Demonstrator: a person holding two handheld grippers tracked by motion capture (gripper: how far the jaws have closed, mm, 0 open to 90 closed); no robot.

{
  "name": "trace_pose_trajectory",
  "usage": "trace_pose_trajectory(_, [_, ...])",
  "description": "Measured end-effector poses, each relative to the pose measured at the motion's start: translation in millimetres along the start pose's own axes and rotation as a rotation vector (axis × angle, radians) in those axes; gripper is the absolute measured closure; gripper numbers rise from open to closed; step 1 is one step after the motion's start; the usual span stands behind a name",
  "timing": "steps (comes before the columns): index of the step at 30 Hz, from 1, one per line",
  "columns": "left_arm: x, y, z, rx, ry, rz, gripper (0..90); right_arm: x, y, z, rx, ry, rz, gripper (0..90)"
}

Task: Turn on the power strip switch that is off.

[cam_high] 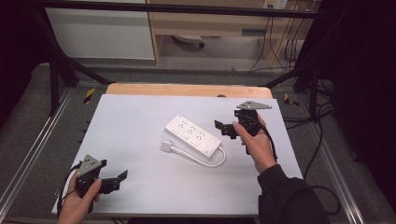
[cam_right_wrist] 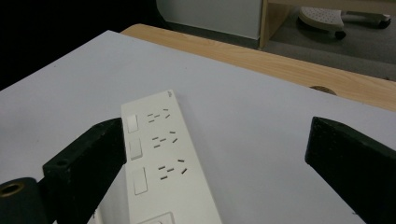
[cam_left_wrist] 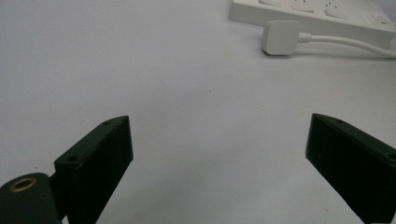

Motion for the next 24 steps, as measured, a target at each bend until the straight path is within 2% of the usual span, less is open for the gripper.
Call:
trace_pose_trajectory(8, [0.0,0.0,0.0,0.0,0.0,0.0,7.3,2.9,-6.5,-11.5,-0.012,0.013,0.007,5.9])
trace_pose_trajectory(17, [-0.2,0.0,0.0,0.001,0.001,-0.003,7.3,2.8,-8.2,-28.0,0.012,0.029,0.021,5.5])
trace_pose_trajectory(24, [-0.3,0.0,-0.5,0.001,0.002,-0.004,7.4,4.2,-12.1,-35.3,0.01,0.016,0.021,6.1])
Point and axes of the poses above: each handheld gripper's, and its own axes: z roughly backward along the jaws, y roughly out of its underside, x roughly to its left, the point moved 9 cm from there along -z, roughly forward along the jaws, and after that the axes turned 14 degrees about z, right-handed, at the moved point
